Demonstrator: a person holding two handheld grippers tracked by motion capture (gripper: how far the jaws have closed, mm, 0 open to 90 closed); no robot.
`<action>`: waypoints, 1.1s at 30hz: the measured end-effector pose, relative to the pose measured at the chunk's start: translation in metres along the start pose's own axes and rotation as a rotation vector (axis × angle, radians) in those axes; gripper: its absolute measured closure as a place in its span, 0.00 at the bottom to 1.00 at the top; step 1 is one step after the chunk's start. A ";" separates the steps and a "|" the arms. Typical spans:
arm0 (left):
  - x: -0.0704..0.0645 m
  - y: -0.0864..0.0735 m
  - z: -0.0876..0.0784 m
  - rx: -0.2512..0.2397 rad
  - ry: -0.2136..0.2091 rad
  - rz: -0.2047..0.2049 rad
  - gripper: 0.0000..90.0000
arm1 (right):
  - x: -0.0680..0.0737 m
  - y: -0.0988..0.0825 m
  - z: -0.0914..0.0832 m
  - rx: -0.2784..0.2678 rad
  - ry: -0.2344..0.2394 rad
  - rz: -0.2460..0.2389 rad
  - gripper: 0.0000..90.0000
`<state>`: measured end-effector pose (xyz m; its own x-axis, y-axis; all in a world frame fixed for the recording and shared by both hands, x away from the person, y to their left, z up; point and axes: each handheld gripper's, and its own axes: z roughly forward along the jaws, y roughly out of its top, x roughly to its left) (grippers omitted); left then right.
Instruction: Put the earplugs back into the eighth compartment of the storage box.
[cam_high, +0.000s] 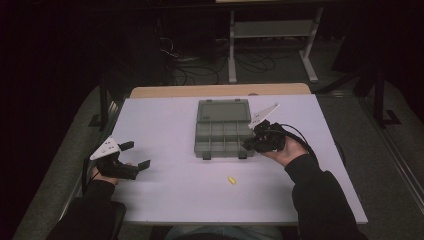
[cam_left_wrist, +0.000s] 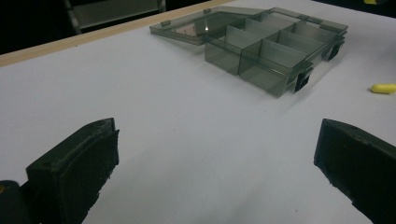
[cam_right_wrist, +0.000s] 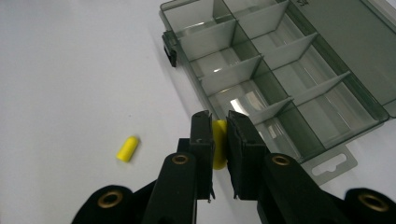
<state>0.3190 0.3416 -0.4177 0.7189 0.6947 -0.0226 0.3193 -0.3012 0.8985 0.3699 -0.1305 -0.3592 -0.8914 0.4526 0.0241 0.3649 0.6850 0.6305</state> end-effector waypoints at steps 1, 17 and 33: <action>0.000 0.000 0.000 0.000 -0.001 0.000 0.00 | -0.001 0.000 0.001 0.000 -0.004 0.005 0.88; 0.000 0.000 0.000 -0.005 0.001 -0.005 0.00 | -0.023 -0.003 0.016 0.004 -0.030 0.075 0.88; 0.000 0.000 0.000 -0.008 0.001 -0.005 0.00 | -0.034 -0.003 0.040 0.043 -0.055 0.103 0.88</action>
<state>0.3191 0.3422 -0.4174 0.7168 0.6967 -0.0267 0.3179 -0.2925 0.9019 0.4099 -0.1253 -0.3925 -0.8330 0.5515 0.0437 0.4659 0.6568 0.5929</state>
